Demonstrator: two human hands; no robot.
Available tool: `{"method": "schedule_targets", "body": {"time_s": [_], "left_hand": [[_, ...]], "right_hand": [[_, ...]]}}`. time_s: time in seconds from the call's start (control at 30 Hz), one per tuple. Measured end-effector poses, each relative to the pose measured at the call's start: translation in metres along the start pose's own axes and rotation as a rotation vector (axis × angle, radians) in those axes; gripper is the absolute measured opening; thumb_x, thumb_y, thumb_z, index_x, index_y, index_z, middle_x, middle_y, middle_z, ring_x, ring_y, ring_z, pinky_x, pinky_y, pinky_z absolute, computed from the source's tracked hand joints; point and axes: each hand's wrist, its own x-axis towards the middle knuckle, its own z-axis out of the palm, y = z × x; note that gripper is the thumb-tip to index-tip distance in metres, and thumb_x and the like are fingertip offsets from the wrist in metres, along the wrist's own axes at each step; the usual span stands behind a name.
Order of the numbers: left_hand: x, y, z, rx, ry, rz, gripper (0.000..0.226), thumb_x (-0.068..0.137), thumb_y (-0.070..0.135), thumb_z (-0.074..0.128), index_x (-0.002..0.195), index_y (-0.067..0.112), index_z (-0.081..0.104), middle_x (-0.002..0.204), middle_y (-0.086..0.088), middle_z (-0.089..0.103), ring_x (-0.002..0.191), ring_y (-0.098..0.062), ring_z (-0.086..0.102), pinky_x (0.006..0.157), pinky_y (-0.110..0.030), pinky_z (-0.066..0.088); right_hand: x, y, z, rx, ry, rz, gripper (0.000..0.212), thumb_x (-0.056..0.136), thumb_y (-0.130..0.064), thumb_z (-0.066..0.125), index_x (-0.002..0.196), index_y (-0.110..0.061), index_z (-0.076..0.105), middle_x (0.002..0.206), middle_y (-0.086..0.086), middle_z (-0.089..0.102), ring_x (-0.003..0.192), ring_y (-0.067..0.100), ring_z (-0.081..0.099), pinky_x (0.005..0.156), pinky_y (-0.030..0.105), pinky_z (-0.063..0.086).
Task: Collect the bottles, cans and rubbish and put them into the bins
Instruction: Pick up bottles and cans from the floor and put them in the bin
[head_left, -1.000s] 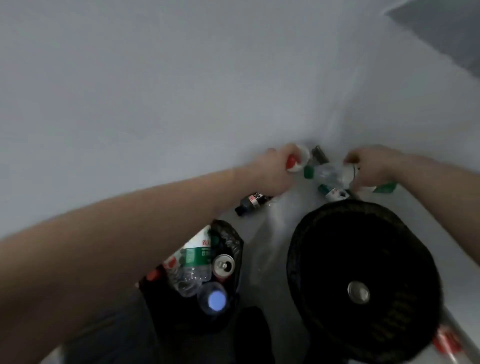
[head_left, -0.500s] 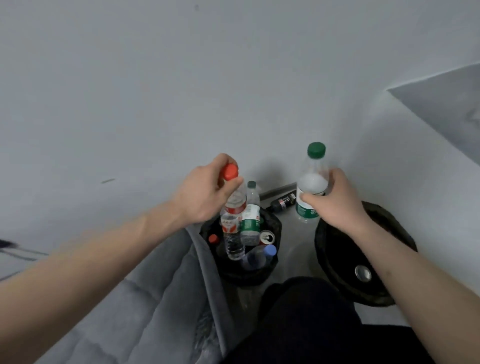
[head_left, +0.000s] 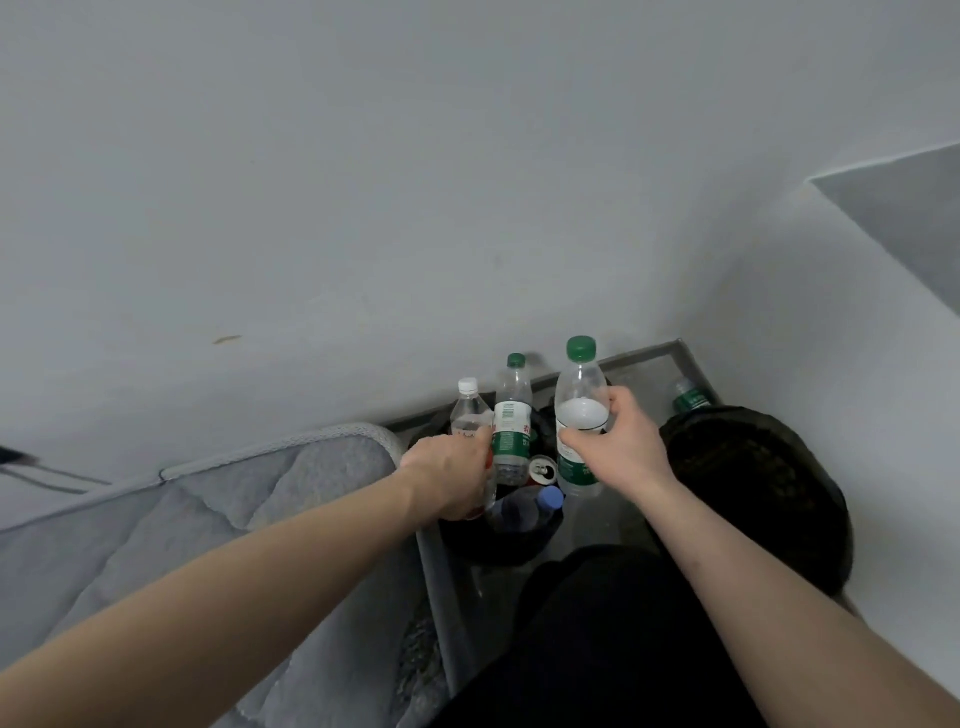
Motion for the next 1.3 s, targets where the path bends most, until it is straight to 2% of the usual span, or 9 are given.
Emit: {"method": "schedule_targets", "body": {"time_s": [0.13,0.3,0.5,0.73,1.03,1.1,1.17,1.23,1.3], "left_hand": [[0.024,0.0,0.012,-0.069,-0.109,-0.098,0.043,0.096,0.03,0.054,0.132,0.01,0.04,0.131,-0.014,0.061,0.117,-0.037,0.061,0.089,-0.043,0.047],[0.047,-0.006,0.027,-0.155,-0.169,-0.187,0.051,0.093,0.021,0.061,0.136,0.006,0.038,0.134,-0.017,0.058,0.121,-0.038,0.059,0.091,-0.043,0.047],[0.068,-0.017,0.039,-0.193,-0.226,-0.239,0.071,0.085,0.022,0.072,0.141,0.005,0.032,0.133,-0.017,0.059,0.122,-0.037,0.06,0.096,-0.042,0.052],[0.085,-0.019,0.046,-0.193,-0.205,-0.237,0.059,0.087,0.02,0.068,0.135,0.007,0.037,0.135,-0.018,0.058,0.124,-0.039,0.058,0.098,-0.045,0.05],[0.08,-0.01,0.048,-0.171,-0.17,-0.215,0.058,0.09,0.014,0.062,0.139,0.005,0.032,0.138,-0.021,0.055,0.122,-0.042,0.058,0.096,-0.047,0.049],[0.079,-0.01,0.042,-0.162,-0.184,-0.226,0.058,0.093,0.017,0.062,0.141,0.006,0.032,0.137,-0.021,0.056,0.122,-0.041,0.058,0.095,-0.046,0.049],[0.076,-0.013,0.036,-0.151,-0.179,-0.224,0.054,0.094,0.03,0.061,0.137,0.01,0.036,0.132,-0.02,0.059,0.119,-0.041,0.06,0.092,-0.044,0.049],[0.072,-0.018,0.03,-0.081,-0.173,-0.203,0.053,0.094,0.042,0.059,0.133,0.013,0.041,0.13,-0.019,0.06,0.117,-0.04,0.06,0.091,-0.043,0.049],[0.068,-0.016,0.018,0.037,-0.153,-0.157,0.053,0.093,0.046,0.057,0.133,0.013,0.045,0.129,-0.016,0.061,0.116,-0.038,0.061,0.091,-0.043,0.051]], "right_hand": [[0.025,-0.002,0.012,0.025,-0.043,0.028,0.047,0.073,-0.037,0.08,0.111,-0.028,0.054,0.106,-0.014,0.06,0.098,0.012,0.059,0.07,0.026,0.043],[0.065,-0.012,0.028,0.09,-0.112,0.074,0.049,0.069,-0.037,0.077,0.112,-0.029,0.054,0.108,-0.013,0.063,0.102,0.013,0.061,0.081,0.031,0.048],[0.088,-0.003,0.039,0.023,-0.199,0.156,0.049,0.067,-0.029,0.077,0.111,-0.024,0.054,0.107,-0.009,0.059,0.096,0.013,0.06,0.081,0.033,0.052],[0.088,0.017,0.038,0.031,-0.191,0.192,0.05,0.071,-0.023,0.078,0.112,-0.021,0.05,0.108,-0.003,0.057,0.094,0.015,0.057,0.064,0.028,0.043],[0.073,0.03,0.03,-0.019,-0.16,0.115,0.06,0.067,-0.024,0.084,0.115,-0.021,0.049,0.116,0.001,0.06,0.101,0.021,0.058,0.08,0.03,0.045],[0.071,0.031,0.025,-0.017,-0.168,0.1,0.061,0.067,-0.021,0.085,0.116,-0.022,0.048,0.119,0.001,0.06,0.102,0.02,0.058,0.082,0.03,0.045],[0.071,0.031,0.018,-0.024,-0.182,0.098,0.061,0.069,-0.021,0.084,0.119,-0.023,0.049,0.118,0.0,0.059,0.1,0.019,0.056,0.08,0.029,0.045],[0.072,0.032,0.011,0.016,-0.184,0.104,0.062,0.07,-0.02,0.084,0.121,-0.024,0.049,0.118,-0.002,0.058,0.099,0.017,0.057,0.071,0.025,0.044],[0.073,0.034,0.007,0.054,-0.181,0.103,0.065,0.069,-0.02,0.084,0.124,-0.025,0.05,0.119,-0.003,0.061,0.099,0.016,0.06,0.062,0.019,0.041]]}}
